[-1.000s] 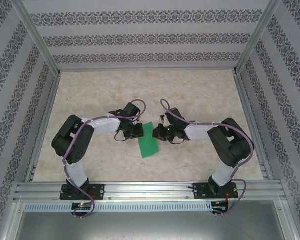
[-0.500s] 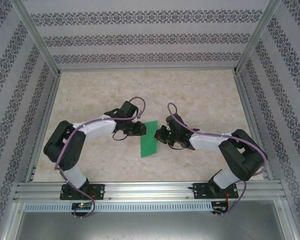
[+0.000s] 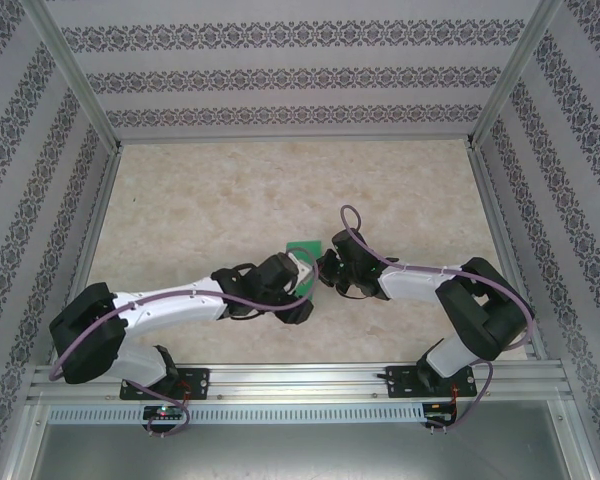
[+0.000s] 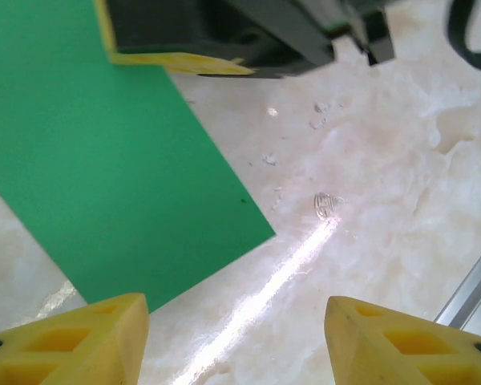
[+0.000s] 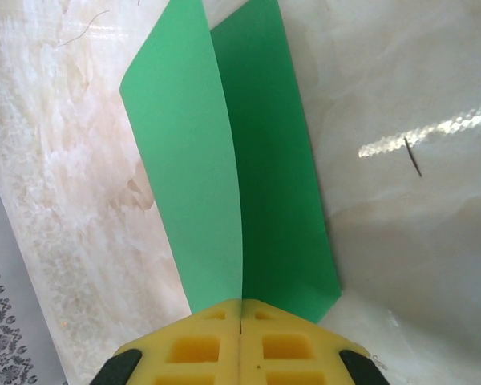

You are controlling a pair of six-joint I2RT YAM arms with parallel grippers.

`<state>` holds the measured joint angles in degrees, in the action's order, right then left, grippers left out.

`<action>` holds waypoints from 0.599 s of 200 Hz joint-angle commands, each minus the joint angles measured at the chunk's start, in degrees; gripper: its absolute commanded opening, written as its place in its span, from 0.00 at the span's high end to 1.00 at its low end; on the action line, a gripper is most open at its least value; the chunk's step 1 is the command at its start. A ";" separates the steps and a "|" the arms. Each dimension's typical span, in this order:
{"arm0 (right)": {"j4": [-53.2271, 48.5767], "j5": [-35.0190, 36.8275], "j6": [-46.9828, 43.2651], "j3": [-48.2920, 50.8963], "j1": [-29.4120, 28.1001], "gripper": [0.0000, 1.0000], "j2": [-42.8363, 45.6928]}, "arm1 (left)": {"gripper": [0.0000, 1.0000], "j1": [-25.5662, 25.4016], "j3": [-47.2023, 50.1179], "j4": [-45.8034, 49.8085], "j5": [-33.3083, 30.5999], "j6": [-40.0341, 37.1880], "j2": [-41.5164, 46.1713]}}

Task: Fold a paper plane with a square sheet of paper (pick it up from the middle)
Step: Third fold the triangle at the center of the table.

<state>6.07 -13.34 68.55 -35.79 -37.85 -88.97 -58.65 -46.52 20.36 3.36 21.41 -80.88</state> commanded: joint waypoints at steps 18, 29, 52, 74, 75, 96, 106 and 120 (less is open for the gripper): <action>0.44 0.24 0.38 -1.47 -0.06 0.96 -1.06 | 0.37 -4.28 -1.70 -0.40 -12.34 -5.38 -3.31; 0.53 0.10 0.26 -1.61 -0.05 0.96 -1.22 | 0.37 -5.28 -2.71 -0.62 -13.67 -5.82 -4.50; 0.69 -0.02 0.26 -1.98 -0.03 0.95 -1.64 | 0.37 -7.43 -4.62 -0.85 -16.54 -6.58 -7.48; 0.71 -0.37 0.12 -2.35 -0.02 0.95 -2.21 | 0.38 -8.73 -5.66 -0.59 -19.21 -6.97 -9.94; 0.71 -0.41 0.10 -2.40 -0.03 0.95 -2.23 | 0.38 -8.74 -5.76 -0.54 -19.41 -6.98 -9.97; 0.70 -0.63 0.03 -2.35 0.05 0.95 -2.53 | 0.43 -9.29 -6.08 -0.19 -21.87 -6.56 -10.79; 0.70 -0.63 -0.04 -2.27 0.10 0.95 -2.55 | 0.50 -9.37 -6.04 0.03 -22.52 -6.64 -10.77; 0.70 -0.85 -0.22 -2.20 0.24 0.94 -2.70 | 0.63 -9.37 -6.12 0.12 -23.75 -6.30 -10.46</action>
<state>6.07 -13.56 68.53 -36.93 -37.85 -90.72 -67.26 -51.11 20.51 -15.88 15.42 -91.44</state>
